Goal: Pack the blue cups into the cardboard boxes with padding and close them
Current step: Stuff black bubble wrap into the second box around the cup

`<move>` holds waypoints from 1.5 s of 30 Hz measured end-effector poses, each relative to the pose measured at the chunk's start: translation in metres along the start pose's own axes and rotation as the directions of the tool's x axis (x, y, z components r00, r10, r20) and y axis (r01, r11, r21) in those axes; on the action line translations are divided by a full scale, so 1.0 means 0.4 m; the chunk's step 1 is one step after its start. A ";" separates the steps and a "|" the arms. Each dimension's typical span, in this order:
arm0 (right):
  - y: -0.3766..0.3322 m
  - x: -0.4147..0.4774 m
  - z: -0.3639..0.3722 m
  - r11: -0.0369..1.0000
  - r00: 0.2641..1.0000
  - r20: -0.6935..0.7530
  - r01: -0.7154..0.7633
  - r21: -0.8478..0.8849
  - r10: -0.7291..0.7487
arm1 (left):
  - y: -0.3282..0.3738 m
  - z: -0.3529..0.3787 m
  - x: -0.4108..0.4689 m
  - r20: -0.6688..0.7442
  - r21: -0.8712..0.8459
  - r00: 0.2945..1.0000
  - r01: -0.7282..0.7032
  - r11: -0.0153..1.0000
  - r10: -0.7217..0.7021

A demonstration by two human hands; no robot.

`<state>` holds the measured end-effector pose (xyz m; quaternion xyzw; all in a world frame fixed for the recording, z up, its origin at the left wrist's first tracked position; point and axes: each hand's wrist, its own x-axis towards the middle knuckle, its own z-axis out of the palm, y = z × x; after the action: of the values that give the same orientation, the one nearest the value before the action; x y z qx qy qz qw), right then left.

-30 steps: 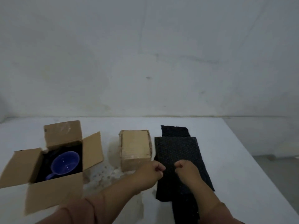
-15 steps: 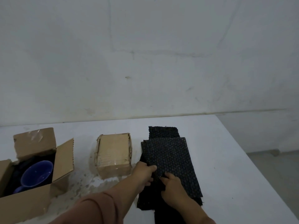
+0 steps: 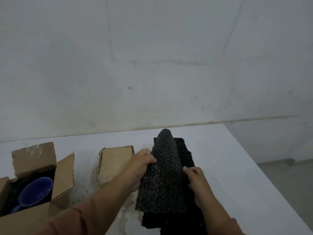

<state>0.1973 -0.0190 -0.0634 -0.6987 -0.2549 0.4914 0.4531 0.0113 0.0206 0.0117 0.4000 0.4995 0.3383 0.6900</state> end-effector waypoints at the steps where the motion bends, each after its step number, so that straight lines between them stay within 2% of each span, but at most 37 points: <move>1: -0.009 0.002 0.009 0.985 0.991 0.111 -0.093 0.148 0.076 | 0.019 -0.017 -0.014 -0.014 0.012 1.000 -0.024 1.000 0.024; 3: -0.030 -0.006 0.032 0.911 0.955 0.277 -0.205 0.357 0.107 | 0.042 -0.075 -0.027 -0.073 0.025 0.995 -0.062 0.998 0.063; 4: -0.043 -0.014 0.047 0.895 0.950 0.302 -0.199 0.399 0.076 | 0.052 -0.106 -0.034 -0.125 0.055 0.988 -0.081 0.995 0.087; 6: -0.075 -0.031 0.076 0.888 0.961 0.277 -0.114 0.446 -0.015 | 0.075 -0.160 -0.057 -0.200 0.108 0.971 -0.115 0.987 0.135; 9: -0.148 -0.075 0.120 0.905 0.939 0.261 0.099 0.414 -0.222 | 0.104 -0.237 -0.088 -0.192 0.068 0.963 -0.180 0.981 0.190; 11: -0.196 -0.112 0.142 0.929 0.896 0.295 0.258 0.267 -0.333 | 0.120 -0.284 -0.118 -0.202 0.146 0.947 -0.225 0.963 0.251; 13: -0.241 -0.149 0.168 0.913 0.853 0.347 0.408 0.022 -0.390 | 0.131 -0.331 -0.149 -0.219 0.237 0.932 -0.235 0.943 0.288; 14: -0.261 -0.163 0.184 0.865 0.834 0.360 0.487 -0.124 -0.418 | 0.133 -0.356 -0.161 -0.232 0.304 0.926 -0.223 0.926 0.299; 16: -0.291 -0.186 0.222 0.674 0.783 0.318 0.621 -0.400 -0.534 | 0.137 -0.399 -0.184 -0.248 0.459 0.912 -0.186 0.869 0.326; 17: -0.304 -0.198 0.247 0.579 0.741 0.295 0.661 -0.477 -0.603 | 0.141 -0.420 -0.199 -0.263 0.541 0.897 -0.167 0.824 0.354; 18: -0.313 -0.210 0.274 0.514 0.694 0.280 0.695 -0.503 -0.664 | 0.147 -0.438 -0.213 -0.282 0.682 0.867 -0.120 0.721 0.411; 20: -0.331 -0.241 0.329 0.443 0.615 0.303 0.759 -0.476 -0.728 | 0.164 -0.464 -0.245 -0.233 0.938 0.819 0.048 0.343 0.524; 21: -0.344 -0.260 0.356 0.423 0.592 0.352 0.786 -0.451 -0.725 | 0.167 -0.473 -0.258 -0.174 0.972 0.825 0.057 0.226 0.538; 22: -0.359 -0.280 0.383 0.397 0.564 0.415 0.814 -0.424 -0.714 | 0.175 -0.474 -0.271 -0.101 0.984 0.848 0.007 0.180 0.520; 25: -0.399 -0.335 0.470 0.353 0.481 0.550 0.876 -0.328 -0.683 | 0.197 -0.475 -0.296 0.001 0.943 0.897 -0.148 0.298 0.443; 27: -0.413 -0.347 0.523 0.337 0.441 0.501 0.896 -0.288 -0.745 | 0.207 -0.497 -0.297 -0.025 0.903 0.889 -0.176 0.391 0.457; 28: -0.413 -0.346 0.538 0.347 0.448 0.412 0.889 -0.298 -0.794 | 0.210 -0.512 -0.298 -0.071 0.866 0.888 -0.172 0.470 0.455; 29: -0.409 -0.342 0.544 0.400 0.481 0.308 0.869 -0.291 -0.821 | 0.209 -0.530 -0.297 -0.124 0.790 0.887 -0.183 0.585 0.445; 30: -0.397 -0.336 0.551 0.519 0.568 0.227 0.819 -0.245 -0.791 | 0.209 -0.552 -0.299 -0.178 0.673 0.886 -0.208 0.710 0.428; 31: -0.385 -0.338 0.555 0.688 0.703 0.218 0.710 -0.149 -0.677 | 0.206 -0.572 -0.299 -0.214 0.529 0.892 -0.237 0.815 0.399; 32: -0.365 -0.336 0.561 0.834 0.805 0.295 0.550 -0.046 -0.515 | 0.205 -0.589 -0.304 -0.235 0.372 0.904 -0.256 0.892 0.358; 33: -0.338 -0.336 0.570 0.921 0.826 0.430 0.388 0.036 -0.364 | 0.204 -0.603 -0.308 -0.236 0.212 0.920 -0.267 0.940 0.314; 34: -0.309 -0.333 0.582 0.968 0.790 0.564 0.241 0.075 -0.240 | 0.203 -0.614 -0.312 -0.221 0.095 0.937 -0.257 0.962 0.272; 36: -0.268 -0.342 0.612 0.992 0.715 0.688 0.072 0.102 -0.122 | 0.196 -0.636 -0.311 -0.202 -0.001 0.954 -0.224 0.974 0.220; 41: -0.265 -0.341 0.659 0.964 0.771 0.581 0.239 0.115 -0.261 | 0.172 -0.698 -0.313 -0.123 -0.029 0.975 -0.189 0.982 0.184; 43: -0.269 -0.338 0.663 0.940 0.746 0.593 0.337 0.057 -0.304 | 0.163 -0.717 -0.317 -0.073 -0.035 0.979 -0.195 0.980 0.192; 45: -0.269 -0.341 0.669 0.901 0.714 0.617 0.434 -0.018 -0.332 | 0.156 -0.736 -0.321 -0.062 -0.125 0.979 -0.203 0.971 0.197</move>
<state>-0.0914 0.0232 0.0655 -0.4726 -0.5632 0.5594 0.3828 -0.3104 0.0006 0.0678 0.3939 0.4502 0.4477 0.6646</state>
